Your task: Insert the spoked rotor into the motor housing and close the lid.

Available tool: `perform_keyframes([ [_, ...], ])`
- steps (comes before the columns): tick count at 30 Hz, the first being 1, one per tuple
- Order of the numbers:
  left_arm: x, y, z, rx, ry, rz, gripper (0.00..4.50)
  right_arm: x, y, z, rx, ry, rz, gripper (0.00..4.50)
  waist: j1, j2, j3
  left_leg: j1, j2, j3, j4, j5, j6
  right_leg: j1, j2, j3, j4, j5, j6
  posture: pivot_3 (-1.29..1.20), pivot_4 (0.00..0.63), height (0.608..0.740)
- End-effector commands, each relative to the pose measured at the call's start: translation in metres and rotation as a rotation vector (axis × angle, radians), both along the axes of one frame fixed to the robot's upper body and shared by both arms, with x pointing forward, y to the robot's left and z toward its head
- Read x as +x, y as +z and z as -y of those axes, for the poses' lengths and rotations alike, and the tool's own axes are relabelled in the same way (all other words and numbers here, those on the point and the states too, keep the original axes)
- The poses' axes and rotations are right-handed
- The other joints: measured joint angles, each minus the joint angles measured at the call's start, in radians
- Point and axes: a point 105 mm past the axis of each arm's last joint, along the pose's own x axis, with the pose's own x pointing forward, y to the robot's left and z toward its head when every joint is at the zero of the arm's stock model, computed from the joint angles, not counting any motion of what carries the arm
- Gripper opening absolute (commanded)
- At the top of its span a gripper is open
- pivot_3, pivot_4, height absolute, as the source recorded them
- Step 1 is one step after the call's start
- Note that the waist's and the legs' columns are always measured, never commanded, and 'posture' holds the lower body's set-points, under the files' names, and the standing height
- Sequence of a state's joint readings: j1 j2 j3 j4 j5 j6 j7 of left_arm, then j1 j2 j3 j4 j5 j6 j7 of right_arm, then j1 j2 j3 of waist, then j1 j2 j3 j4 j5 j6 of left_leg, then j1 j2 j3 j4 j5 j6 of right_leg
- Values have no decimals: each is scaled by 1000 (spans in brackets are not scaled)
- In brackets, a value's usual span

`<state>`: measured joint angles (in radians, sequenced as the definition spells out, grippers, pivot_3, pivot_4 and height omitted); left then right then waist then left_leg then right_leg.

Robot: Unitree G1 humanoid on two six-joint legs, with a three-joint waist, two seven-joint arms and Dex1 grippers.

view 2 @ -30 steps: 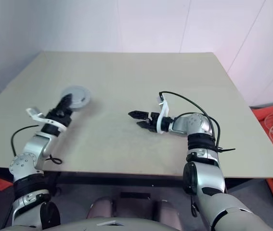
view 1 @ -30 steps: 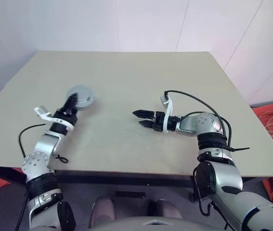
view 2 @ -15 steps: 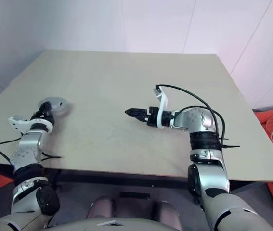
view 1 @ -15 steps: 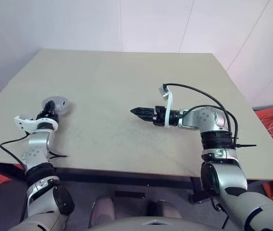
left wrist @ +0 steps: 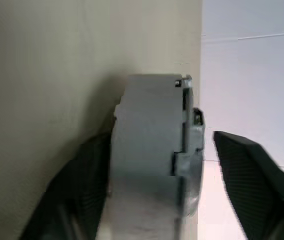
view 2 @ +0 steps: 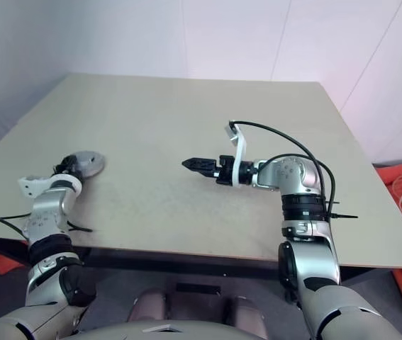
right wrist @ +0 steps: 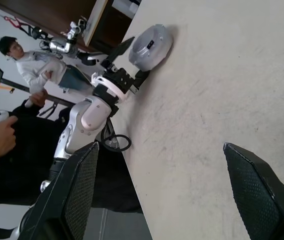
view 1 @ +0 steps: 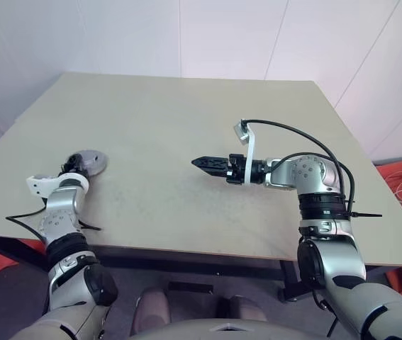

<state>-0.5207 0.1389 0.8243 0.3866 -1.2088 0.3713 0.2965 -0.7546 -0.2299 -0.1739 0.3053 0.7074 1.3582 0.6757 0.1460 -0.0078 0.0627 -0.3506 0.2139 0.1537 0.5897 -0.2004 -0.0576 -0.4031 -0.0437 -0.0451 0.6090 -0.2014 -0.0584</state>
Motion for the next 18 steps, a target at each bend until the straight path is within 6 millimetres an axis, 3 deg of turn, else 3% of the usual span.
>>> perform_keyframes([
  [1,-13,6,-1,-7,51,-41,4488,1,19,-2,18,16,72,4500,-1,0,0,0,0,-1,0,0,0,1,0,-1,0,0,0,0,0,740],
  [6,-34,-9,15,-34,46,-181,4488,-1,16,0,4,24,75,4500,-10,0,0,1,0,-3,0,0,0,4,-3,-2,-1,-2,-3,0,0,740],
  [8,-42,-11,26,34,-10,-246,4488,-2,15,1,-12,25,103,4500,-14,1,0,1,-1,-3,1,0,0,6,-3,-3,-1,-3,-2,0,0,740],
  [13,-45,5,43,443,-193,-295,4488,-2,15,7,-63,25,265,4500,-17,1,-1,2,0,-4,1,0,0,9,-3,-5,-2,-8,6,0,0,740],
  [16,-32,39,64,813,-352,-118,4488,-2,10,14,-124,19,419,4500,-13,1,-1,3,0,-5,2,0,0,9,-3,-7,-2,-8,6,0,0,740],
  [18,-30,56,85,966,-489,24,4488,0,11,21,-117,-13,550,4500,-6,0,-1,1,1,-6,4,0,0,8,-3,-9,-2,-8,6,0,0,740],
])
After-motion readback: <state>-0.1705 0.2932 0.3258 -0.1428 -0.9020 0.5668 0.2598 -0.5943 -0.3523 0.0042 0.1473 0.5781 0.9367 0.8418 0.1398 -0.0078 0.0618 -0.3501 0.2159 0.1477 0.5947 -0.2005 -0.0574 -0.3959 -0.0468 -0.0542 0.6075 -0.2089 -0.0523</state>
